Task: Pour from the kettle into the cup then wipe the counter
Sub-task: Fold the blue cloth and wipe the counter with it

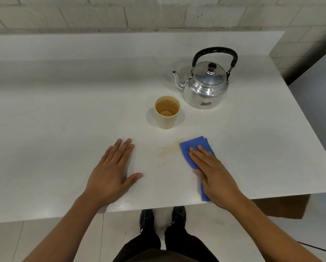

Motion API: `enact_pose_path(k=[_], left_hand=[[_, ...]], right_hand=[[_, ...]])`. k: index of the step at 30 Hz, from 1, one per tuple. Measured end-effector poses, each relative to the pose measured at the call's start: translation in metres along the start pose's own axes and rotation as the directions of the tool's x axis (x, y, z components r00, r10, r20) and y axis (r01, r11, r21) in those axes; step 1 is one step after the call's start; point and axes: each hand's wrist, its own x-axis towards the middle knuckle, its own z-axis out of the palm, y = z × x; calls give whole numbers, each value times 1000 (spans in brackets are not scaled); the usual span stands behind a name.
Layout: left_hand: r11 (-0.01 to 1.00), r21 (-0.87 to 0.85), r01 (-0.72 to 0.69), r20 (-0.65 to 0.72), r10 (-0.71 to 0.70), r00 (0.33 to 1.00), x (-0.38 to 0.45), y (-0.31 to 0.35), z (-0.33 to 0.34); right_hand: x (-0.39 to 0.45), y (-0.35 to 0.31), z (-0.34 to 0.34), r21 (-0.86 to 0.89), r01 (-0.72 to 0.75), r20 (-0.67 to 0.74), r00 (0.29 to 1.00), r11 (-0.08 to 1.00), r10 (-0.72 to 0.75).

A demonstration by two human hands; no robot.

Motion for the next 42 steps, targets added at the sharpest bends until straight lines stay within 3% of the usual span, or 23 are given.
enact_pose_path(k=[3,9,14,21,23,27,31,35,42], left_hand=[[1000,-15,-19,10,19,1000,-1,-3,-2],[998,-17,-58,20,59,998,-6,-8,-6],[998,-9,-69,23,69,997,-7,-9,-6],[997,-19,-70,20,70,997,-7,-10,-6],[997,-19,-71,13,71,997,-8,-10,-7],[997,-27,-71,4,71,997,-8,-9,-8],[997,-22,-72,7,73,997,-8,-9,-8],[997,-23,-75,1,75,997,-8,-9,-6],[996,-45,-79,0,79,997,-7,-12,-3]], right_hand=[[-17,26,-17,35,-22,-13,1000,999,23],[26,48,-33,39,-248,-97,963,968,251],[50,-5,1,-60,-103,-62,993,993,100],[2,-33,25,11,164,147,975,986,-164],[-10,-18,14,16,164,137,977,986,-165],[-4,10,-8,30,-22,51,999,999,21],[26,-2,-2,-42,-81,0,997,996,81],[45,-36,21,-128,21,44,999,992,-16],[26,-72,48,42,243,192,950,969,-247]])
